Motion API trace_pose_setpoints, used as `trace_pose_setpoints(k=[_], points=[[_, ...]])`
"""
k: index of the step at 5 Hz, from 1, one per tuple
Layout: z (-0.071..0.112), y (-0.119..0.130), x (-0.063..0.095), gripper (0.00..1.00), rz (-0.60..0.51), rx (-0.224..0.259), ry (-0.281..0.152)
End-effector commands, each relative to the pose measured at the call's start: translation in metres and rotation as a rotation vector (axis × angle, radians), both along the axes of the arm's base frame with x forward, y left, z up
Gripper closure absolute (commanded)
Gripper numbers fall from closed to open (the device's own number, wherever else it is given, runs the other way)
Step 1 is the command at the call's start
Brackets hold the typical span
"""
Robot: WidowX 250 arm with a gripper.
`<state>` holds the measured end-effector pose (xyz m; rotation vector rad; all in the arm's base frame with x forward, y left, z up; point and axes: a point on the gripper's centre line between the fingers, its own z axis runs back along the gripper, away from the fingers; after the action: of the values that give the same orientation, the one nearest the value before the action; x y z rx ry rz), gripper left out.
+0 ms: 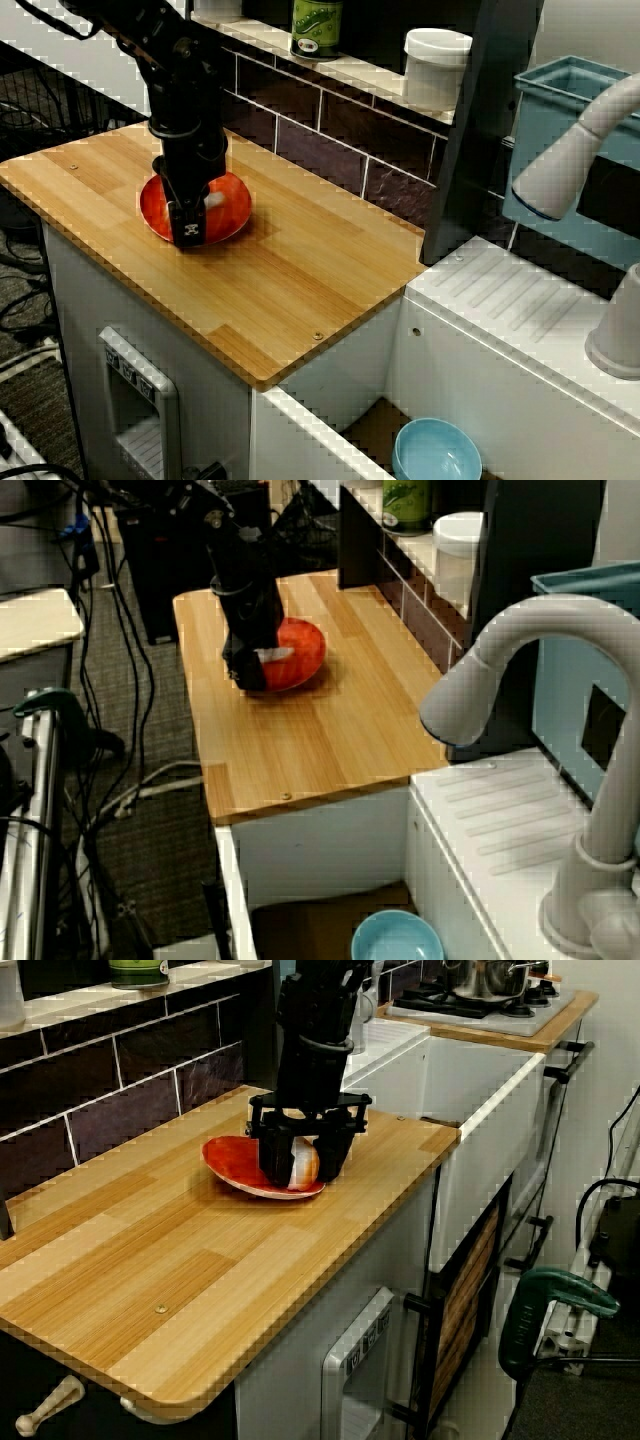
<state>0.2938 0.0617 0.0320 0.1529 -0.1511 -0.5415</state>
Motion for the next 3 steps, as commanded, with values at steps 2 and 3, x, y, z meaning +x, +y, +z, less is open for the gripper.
trace_pose_setpoints(k=[2,3], points=[[0.023,0.007,0.016,1.00,0.043,-0.035,0.031],[0.038,0.011,0.013,1.00,0.029,-0.080,0.091]])
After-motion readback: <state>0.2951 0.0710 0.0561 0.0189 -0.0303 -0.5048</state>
